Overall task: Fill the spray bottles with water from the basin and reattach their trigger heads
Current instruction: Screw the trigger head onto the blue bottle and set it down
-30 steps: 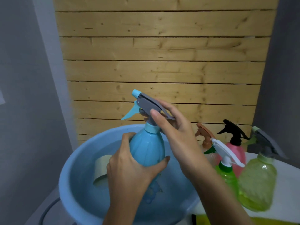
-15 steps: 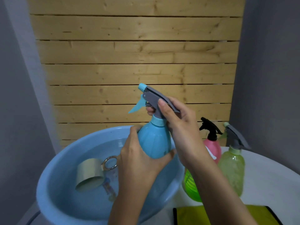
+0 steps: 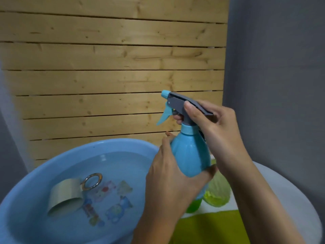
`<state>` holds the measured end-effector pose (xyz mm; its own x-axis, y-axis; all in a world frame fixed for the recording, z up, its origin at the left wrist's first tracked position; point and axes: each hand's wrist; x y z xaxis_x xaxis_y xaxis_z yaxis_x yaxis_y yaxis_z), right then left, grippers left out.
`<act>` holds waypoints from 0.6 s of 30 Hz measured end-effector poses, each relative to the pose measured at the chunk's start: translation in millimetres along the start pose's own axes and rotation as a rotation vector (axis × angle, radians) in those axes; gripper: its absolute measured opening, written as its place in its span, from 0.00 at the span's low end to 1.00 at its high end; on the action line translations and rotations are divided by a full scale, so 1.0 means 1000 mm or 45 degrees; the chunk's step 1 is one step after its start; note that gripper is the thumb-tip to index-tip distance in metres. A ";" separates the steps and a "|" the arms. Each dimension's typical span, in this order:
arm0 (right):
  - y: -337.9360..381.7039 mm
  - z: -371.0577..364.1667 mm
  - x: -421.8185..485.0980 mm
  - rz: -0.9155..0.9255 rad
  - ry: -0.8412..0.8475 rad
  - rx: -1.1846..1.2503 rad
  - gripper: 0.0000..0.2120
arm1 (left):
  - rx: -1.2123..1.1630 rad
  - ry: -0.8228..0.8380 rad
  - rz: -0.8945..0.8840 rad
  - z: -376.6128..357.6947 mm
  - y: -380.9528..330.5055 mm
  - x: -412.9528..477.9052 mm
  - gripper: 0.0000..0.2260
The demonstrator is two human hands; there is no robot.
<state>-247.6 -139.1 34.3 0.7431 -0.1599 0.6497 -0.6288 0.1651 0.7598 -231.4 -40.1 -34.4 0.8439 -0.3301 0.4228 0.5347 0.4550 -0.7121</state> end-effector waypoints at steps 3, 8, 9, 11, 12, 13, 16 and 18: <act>-0.002 0.020 -0.008 -0.036 -0.096 -0.092 0.05 | 0.041 0.075 -0.036 -0.018 -0.008 -0.003 0.39; -0.006 0.052 -0.020 -0.050 -0.284 -0.218 0.05 | 0.103 0.149 -0.122 -0.047 -0.017 -0.003 0.44; -0.006 0.058 -0.023 -0.039 -0.315 -0.251 0.06 | 0.112 0.149 -0.155 -0.053 -0.021 -0.003 0.45; -0.007 0.068 -0.027 -0.026 -0.367 -0.296 0.06 | 0.158 0.138 -0.232 -0.062 -0.025 -0.003 0.45; -0.006 0.074 -0.029 -0.023 -0.393 -0.311 0.06 | 0.167 0.147 -0.269 -0.068 -0.028 -0.004 0.46; -0.007 0.080 -0.030 -0.021 -0.420 -0.330 0.06 | 0.157 0.165 -0.291 -0.071 -0.029 -0.005 0.47; -0.009 0.098 -0.034 -0.035 -0.511 -0.414 0.06 | 0.123 0.238 -0.298 -0.085 -0.029 -0.011 0.47; -0.012 0.109 -0.036 -0.043 -0.570 -0.482 0.05 | 0.129 0.260 -0.306 -0.091 -0.028 -0.012 0.45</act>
<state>-291.4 -241.1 4.3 0.5406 -0.5530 0.6340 -0.4198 0.4757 0.7729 -260.6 -123.8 -70.7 0.6724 -0.5925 0.4437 0.7279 0.4202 -0.5419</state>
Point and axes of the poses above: each hand's wrist, its own x-axis towards the middle knuckle, its own z-axis out of the back of the hand, y = z × x, and after that the axes turned 7 degrees about y, right-handed
